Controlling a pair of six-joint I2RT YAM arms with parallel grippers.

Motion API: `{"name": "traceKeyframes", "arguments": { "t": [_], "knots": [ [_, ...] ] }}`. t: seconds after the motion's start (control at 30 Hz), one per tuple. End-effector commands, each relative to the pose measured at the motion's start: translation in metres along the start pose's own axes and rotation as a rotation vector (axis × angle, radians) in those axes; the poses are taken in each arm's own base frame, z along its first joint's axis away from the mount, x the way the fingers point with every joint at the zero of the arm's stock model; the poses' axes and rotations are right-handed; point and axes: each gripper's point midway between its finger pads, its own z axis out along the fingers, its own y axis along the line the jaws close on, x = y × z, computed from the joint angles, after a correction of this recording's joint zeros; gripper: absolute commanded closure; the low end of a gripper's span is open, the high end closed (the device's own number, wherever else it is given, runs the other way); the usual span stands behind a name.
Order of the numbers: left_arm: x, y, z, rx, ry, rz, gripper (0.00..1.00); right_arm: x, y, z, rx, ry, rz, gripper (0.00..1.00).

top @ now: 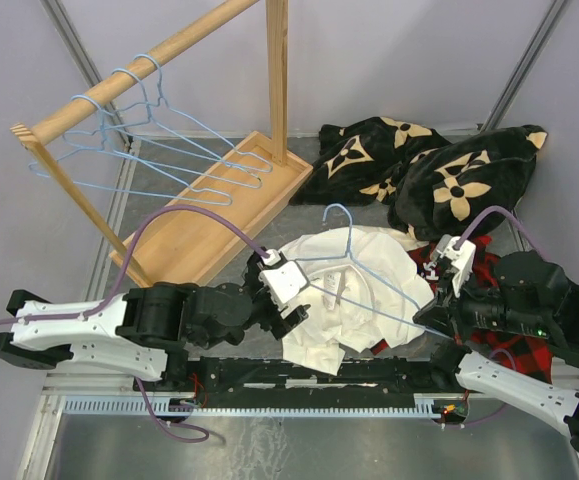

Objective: Place the shirt on the hanger
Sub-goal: Pick up the hanger from the clothesline.

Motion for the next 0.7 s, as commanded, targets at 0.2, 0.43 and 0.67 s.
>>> {"name": "traceKeyframes", "arguments": {
  "t": [0.2, 0.43, 0.67],
  "knots": [
    [-0.019, -0.003, -0.008, 0.066, 0.014, 0.094, 0.16, -0.014, 0.051, -0.01, -0.296, -0.079, -0.051, 1.0],
    [-0.013, 0.006, -0.01, 0.015, 0.038, 0.082, 0.2, -0.005, 0.063, -0.018, -0.375, -0.06, -0.072, 1.0],
    [-0.016, 0.011, -0.016, 0.005, 0.018, 0.05, 0.4, -0.004, 0.064, -0.025, -0.377, -0.066, -0.093, 1.0]
  ]
}}
